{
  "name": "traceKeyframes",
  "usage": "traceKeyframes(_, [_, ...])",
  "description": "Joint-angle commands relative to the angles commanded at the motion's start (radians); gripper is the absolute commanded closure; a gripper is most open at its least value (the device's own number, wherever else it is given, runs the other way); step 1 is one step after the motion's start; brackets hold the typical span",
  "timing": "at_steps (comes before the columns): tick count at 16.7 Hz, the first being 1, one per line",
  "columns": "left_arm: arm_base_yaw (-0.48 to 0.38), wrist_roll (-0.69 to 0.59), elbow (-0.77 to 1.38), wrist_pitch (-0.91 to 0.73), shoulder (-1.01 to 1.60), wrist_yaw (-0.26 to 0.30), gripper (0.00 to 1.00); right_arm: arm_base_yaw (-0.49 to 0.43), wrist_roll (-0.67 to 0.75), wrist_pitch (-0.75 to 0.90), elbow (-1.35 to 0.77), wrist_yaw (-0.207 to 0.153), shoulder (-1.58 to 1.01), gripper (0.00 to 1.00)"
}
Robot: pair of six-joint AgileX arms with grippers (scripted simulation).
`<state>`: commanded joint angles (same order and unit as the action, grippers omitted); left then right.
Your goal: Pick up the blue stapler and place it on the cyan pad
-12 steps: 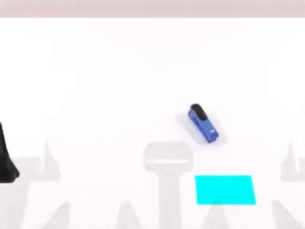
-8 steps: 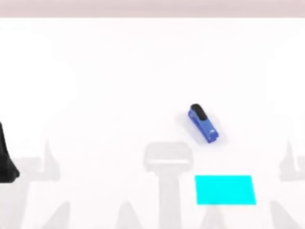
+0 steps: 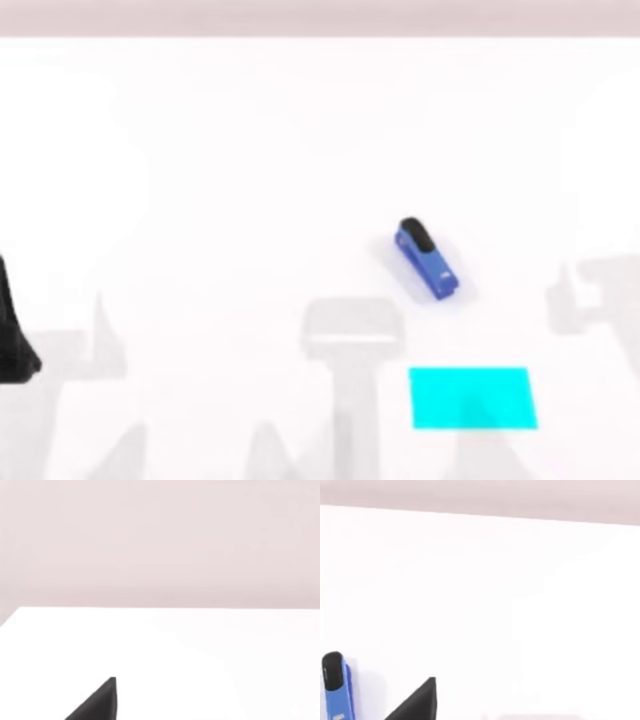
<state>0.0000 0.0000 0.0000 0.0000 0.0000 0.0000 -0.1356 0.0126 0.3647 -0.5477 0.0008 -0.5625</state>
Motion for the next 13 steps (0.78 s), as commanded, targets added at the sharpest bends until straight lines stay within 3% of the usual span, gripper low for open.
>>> traceKeyframes(13, [0.000,0.000,0.000,0.000,0.000,0.000,0.00,-0.294,0.013,0.808,-1.200,-0.001,-1.364,0.00])
